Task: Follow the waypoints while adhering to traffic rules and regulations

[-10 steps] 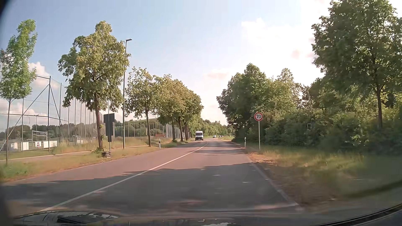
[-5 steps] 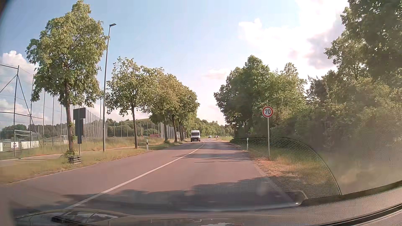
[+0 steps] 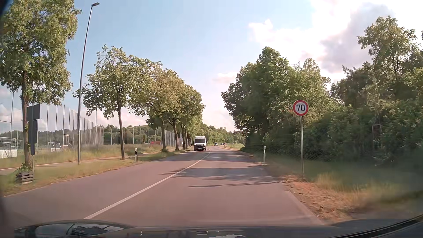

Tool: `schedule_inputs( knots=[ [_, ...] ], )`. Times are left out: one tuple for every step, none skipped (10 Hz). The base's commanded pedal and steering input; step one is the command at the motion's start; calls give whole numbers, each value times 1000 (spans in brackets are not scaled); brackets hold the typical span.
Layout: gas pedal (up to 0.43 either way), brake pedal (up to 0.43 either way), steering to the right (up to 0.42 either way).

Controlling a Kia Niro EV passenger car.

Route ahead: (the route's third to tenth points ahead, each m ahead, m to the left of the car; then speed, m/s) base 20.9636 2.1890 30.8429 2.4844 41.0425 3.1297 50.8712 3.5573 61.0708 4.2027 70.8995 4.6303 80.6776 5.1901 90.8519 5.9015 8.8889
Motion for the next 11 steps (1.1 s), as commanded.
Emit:
schedule_inputs(
  knots=[
    [209, 18, 10],
    [228, 18, 6],
    [260, 12, 1],
    [260, 12, 1],
    [268, 18, 1],
    [280, 18, 1],
    [287, 12, 3],
    [287, 18, 3],
    [287, 12, 3],
    [287, 12, 4],
    [287, 18, 3]
  ],
)
